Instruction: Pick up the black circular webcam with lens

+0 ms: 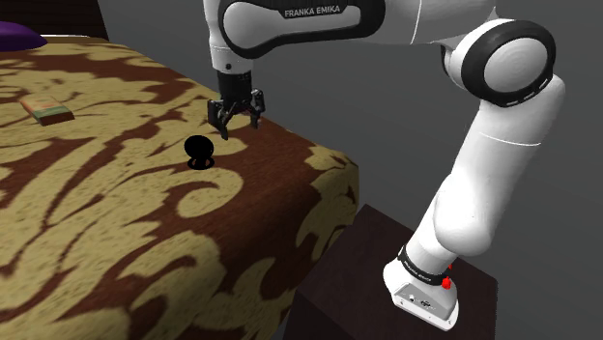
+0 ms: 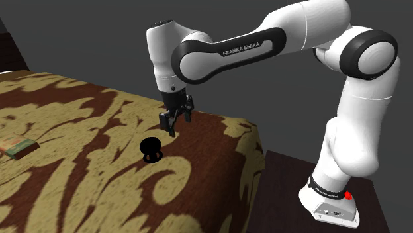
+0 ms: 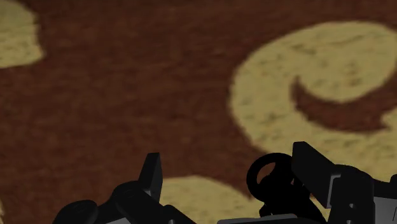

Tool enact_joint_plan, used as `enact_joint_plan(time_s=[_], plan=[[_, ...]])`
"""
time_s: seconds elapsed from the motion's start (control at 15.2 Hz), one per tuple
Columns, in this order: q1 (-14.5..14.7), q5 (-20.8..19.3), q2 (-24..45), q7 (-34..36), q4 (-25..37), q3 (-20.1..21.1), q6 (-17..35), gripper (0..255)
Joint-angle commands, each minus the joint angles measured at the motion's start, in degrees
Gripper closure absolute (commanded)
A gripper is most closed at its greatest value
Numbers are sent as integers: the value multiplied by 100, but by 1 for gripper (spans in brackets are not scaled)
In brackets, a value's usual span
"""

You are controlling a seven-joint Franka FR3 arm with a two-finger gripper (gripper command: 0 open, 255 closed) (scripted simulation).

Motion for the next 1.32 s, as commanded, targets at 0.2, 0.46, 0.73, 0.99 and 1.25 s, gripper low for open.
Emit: enact_joint_plan(time_s=[0.2,0.46,0.73,0.99,1.25], plan=[[314,-400,1289,324,1548,73,-266,0],[592,-638,2155,438,2755,50,-602,0],[557,-634,2123,462,2396,45,-276,0],[533,-640,2120,485,2114,40,0,0],[535,-641,2127,483,2134,39,-13,255]])
